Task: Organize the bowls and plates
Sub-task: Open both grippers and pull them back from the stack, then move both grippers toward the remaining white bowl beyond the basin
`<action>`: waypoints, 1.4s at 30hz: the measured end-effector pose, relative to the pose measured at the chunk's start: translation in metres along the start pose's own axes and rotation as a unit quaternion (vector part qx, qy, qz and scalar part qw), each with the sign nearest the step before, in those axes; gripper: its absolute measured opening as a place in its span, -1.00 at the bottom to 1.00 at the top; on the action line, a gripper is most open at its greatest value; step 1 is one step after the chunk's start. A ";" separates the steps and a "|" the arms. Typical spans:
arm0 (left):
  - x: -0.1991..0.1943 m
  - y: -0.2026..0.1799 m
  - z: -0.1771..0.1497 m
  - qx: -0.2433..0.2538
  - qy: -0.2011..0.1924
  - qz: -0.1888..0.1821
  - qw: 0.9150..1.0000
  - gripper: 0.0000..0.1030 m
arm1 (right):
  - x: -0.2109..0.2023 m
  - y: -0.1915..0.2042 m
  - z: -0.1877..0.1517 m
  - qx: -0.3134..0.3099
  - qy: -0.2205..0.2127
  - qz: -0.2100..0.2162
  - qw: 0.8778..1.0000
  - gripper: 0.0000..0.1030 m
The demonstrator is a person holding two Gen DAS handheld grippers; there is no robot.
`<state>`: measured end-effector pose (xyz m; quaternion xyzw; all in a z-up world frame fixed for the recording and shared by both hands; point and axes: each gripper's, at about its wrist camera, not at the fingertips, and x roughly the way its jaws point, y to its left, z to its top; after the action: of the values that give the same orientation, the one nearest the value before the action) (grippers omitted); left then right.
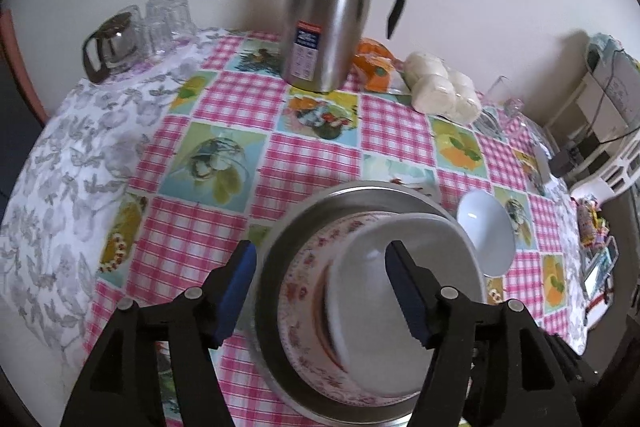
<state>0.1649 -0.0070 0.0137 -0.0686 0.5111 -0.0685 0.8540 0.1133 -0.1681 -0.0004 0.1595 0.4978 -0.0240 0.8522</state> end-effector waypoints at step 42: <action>-0.027 -0.008 0.004 0.004 -0.068 0.092 0.993 1.00 | -0.047 -0.069 0.010 0.038 -0.070 -0.026 0.997 1.00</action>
<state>0.1555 -0.0093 0.0399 -0.0221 0.4558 0.0129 0.8897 0.0844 -0.2421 0.0270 0.1767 0.4400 -0.0758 0.8772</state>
